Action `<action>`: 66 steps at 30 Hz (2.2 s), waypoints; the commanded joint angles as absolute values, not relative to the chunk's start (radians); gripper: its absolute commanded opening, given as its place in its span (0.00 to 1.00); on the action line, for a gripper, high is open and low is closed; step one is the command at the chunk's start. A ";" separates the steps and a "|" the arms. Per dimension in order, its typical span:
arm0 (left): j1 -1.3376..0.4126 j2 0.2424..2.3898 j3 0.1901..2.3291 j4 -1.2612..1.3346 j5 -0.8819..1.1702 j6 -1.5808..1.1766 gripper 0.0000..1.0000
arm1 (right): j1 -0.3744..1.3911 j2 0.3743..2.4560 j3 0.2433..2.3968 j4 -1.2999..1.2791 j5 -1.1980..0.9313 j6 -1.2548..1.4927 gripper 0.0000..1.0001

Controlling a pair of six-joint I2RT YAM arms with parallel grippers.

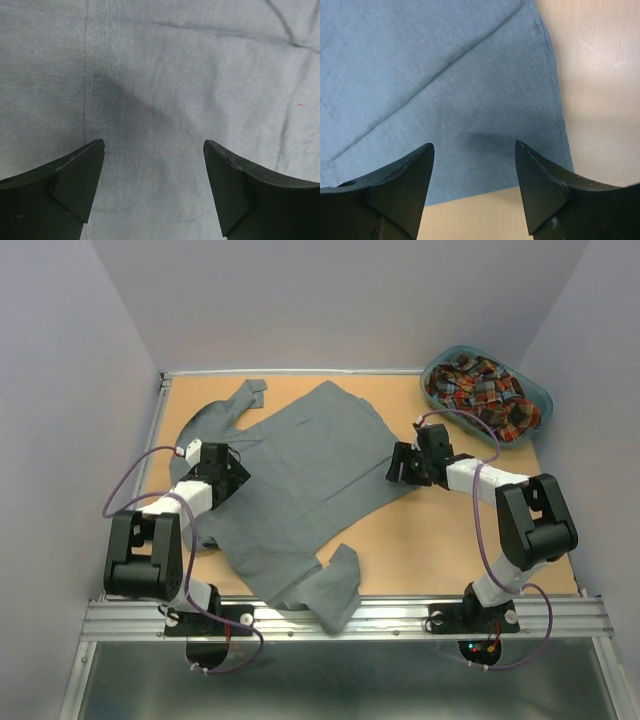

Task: Fold and stack the long sleeve shirts
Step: Flatten the shirt out

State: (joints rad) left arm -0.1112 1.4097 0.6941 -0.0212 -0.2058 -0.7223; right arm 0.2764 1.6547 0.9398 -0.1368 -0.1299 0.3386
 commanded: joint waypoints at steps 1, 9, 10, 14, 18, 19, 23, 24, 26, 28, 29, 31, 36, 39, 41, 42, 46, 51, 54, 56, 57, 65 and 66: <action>-0.107 1.488 0.727 0.012 -0.175 -0.723 0.91 | 0.282 1.666 0.845 -0.098 -0.081 0.452 0.70; -0.129 1.638 0.788 -0.017 -0.058 -0.658 0.83 | 0.270 1.513 0.643 -0.109 -0.021 0.607 0.70; -0.143 1.634 0.795 -0.024 -0.060 -0.650 0.83 | 0.262 1.490 0.626 -0.112 -0.020 0.620 0.70; -0.207 1.626 0.799 -0.051 -0.046 -0.629 0.83 | 0.250 1.372 0.563 -0.164 0.038 0.656 0.71; -0.265 1.586 0.756 -0.055 -0.005 -0.634 0.84 | 0.244 1.235 0.534 -0.241 0.101 0.666 0.71; -0.273 1.569 0.746 -0.055 -0.006 -0.638 0.84 | 0.244 1.212 0.532 -0.253 0.112 0.658 0.71; -0.298 1.413 0.683 -0.070 0.034 -0.644 0.86 | 0.244 1.080 0.583 -0.262 0.091 0.525 0.71; -0.298 1.385 0.689 -0.081 0.014 -0.638 0.87 | 0.245 1.072 0.603 -0.264 0.081 0.502 0.71; -0.295 1.326 0.750 -0.122 -0.058 -0.591 0.87 | 0.247 1.077 0.668 -0.262 0.040 0.431 0.71; -0.285 1.324 0.861 -0.147 -0.161 -0.501 0.87 | 0.250 1.121 0.736 -0.261 -0.012 0.391 0.71; -0.281 1.334 0.903 -0.155 -0.213 -0.465 0.87 | 0.255 1.147 0.756 -0.259 -0.035 0.364 0.71; -0.269 1.389 1.021 -0.155 -0.253 -0.396 0.88 | 0.268 1.221 0.797 -0.252 -0.070 0.339 0.71; -0.261 1.567 1.242 -0.140 -0.316 -0.185 0.88 | 0.296 1.339 0.876 -0.206 -0.100 0.327 0.72; -0.245 1.710 1.389 -0.152 -0.316 -0.144 0.88 | 0.310 1.391 0.887 -0.175 -0.097 0.325 0.72; -0.230 1.814 1.498 -0.161 -0.321 -0.141 0.87 | 0.322 1.428 0.888 -0.160 -0.098 0.319 0.72; -0.226 1.847 1.534 -0.160 -0.319 -0.141 0.87 | 0.324 1.439 0.890 -0.158 -0.104 0.318 0.72; -0.216 2.002 1.695 -0.132 -0.275 -0.080 0.86 | 0.344 1.489 0.879 -0.144 -0.110 0.311 0.72; -0.209 2.181 1.897 -0.120 -0.137 0.106 0.84 | 0.360 1.514 0.841 -0.133 -0.121 0.313 0.73; -0.210 2.243 1.962 -0.115 -0.069 0.185 0.84 | 0.373 1.520 0.816 -0.132 -0.124 0.314 0.73; -0.209 2.276 1.986 -0.107 -0.045 0.215 0.84 | 0.382 1.526 0.810 -0.132 -0.126 0.314 0.73; -0.209 2.286 1.996 -0.104 -0.013 0.244 0.84 | 0.385 1.529 0.802 -0.132 -0.129 0.314 0.73; -0.204 2.405 2.127 -0.129 0.087 0.298 0.84 | 0.397 1.529 0.787 -0.132 -0.135 0.319 0.73; -0.203 2.417 2.141 -0.139 0.098 0.301 0.84 | 0.399 1.526 0.785 -0.132 -0.137 0.321 0.73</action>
